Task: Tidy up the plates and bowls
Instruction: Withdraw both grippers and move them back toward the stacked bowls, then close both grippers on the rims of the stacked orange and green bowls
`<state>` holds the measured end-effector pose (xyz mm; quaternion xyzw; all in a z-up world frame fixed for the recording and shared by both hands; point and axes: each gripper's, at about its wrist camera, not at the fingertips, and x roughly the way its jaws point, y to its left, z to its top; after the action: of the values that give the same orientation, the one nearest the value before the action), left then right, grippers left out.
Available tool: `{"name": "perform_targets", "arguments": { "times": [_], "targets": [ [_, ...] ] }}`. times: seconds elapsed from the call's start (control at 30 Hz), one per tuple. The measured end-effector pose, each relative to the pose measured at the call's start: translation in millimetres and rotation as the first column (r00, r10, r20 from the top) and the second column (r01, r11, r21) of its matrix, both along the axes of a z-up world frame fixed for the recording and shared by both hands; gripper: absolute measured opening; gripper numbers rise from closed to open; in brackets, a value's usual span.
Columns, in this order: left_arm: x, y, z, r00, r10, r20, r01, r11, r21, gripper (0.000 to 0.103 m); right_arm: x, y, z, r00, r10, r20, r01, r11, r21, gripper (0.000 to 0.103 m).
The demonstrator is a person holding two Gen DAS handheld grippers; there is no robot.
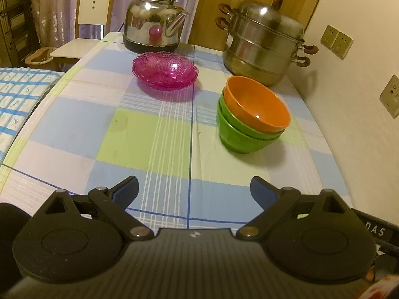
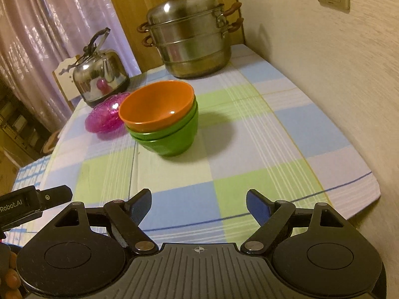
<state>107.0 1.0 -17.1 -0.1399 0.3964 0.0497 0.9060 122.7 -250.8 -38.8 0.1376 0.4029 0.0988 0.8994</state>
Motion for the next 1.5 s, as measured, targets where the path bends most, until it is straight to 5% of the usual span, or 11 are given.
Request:
{"name": "perform_targets", "arguments": {
  "times": [0.9,1.5],
  "targets": [
    [22,2,-6,0.998,-0.052,-0.018,0.051,0.995,-0.088,0.095,14,-12,-9,0.998,-0.030,-0.048,0.034,0.996,0.088,0.083],
    [171,27,-11,0.994,-0.110,-0.011,0.105,0.970,-0.221,0.089,124,-21,9,0.998,-0.048,-0.044,0.056,0.974,0.219,0.083]
  ]
}}
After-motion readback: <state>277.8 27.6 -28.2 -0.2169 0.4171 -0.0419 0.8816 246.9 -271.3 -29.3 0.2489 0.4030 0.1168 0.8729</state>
